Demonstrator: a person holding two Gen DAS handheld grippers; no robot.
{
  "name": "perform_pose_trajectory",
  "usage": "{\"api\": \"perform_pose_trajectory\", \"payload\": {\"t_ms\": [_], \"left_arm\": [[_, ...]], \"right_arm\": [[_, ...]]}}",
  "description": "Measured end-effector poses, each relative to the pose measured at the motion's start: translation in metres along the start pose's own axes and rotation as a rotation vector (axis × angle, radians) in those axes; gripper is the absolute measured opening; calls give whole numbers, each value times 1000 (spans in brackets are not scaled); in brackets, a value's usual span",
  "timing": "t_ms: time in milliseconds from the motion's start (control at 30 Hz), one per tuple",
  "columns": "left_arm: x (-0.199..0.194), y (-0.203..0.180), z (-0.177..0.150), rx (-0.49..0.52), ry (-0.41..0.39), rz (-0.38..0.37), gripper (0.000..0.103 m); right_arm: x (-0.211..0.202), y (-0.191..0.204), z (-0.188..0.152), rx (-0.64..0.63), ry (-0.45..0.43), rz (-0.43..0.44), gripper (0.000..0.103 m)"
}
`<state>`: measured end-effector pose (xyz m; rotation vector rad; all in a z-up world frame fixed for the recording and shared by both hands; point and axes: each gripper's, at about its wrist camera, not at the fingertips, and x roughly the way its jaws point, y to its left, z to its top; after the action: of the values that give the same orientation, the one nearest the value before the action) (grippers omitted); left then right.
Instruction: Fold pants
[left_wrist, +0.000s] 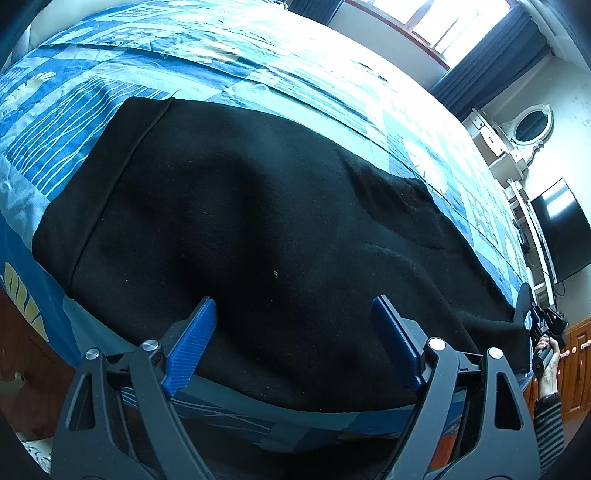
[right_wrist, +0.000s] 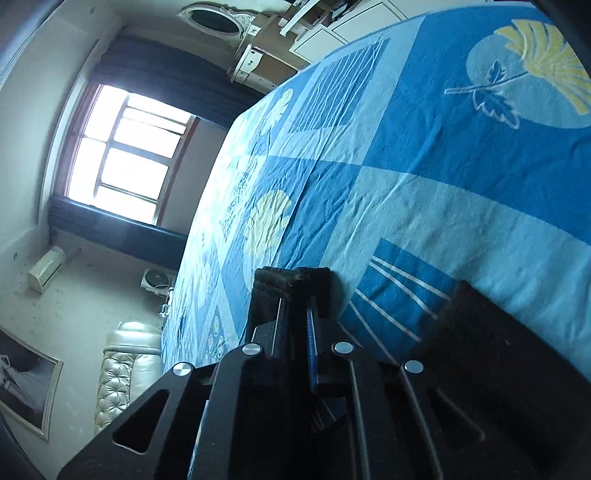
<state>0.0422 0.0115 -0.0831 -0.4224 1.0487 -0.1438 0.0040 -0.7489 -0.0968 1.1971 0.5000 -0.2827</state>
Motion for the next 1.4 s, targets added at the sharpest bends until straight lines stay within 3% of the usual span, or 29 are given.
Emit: {"api": "perform_pose_trajectory", "payload": {"t_ms": [267,500,700,933,1100,1133,1200,1267,1400], "left_arm": [[-1,2,0,-13,-1,-7,84],[-2,2,-2,-15,-5,-12,84],[-2,1,-3,-5,-6,-7,84],[-2,1,-2,-7,-2,-9,84],[-1,1,-3,8,-5,-8,84],[-1,0,-4,11,-7,-7,84],[-1,0,-4,15,-9,-5,84],[-1,0,-5,20,-9,-4,84],[-1,1,-4,17,-10,-12,84]], "right_arm": [[-85,13,-1,-9,-75,99,7],[-139,-51,-25,70,-84,17,7],[-128,-104,-45,149,-54,-67,7],[-123,-104,-39,165,-87,-81,7],[-124,-110,-49,244,-60,10,12],[-125,-110,-53,256,-55,36,16],[-123,-107,-65,278,-36,93,34],[-118,-100,-80,280,-12,139,40],[-96,-72,-116,225,80,167,40]]}}
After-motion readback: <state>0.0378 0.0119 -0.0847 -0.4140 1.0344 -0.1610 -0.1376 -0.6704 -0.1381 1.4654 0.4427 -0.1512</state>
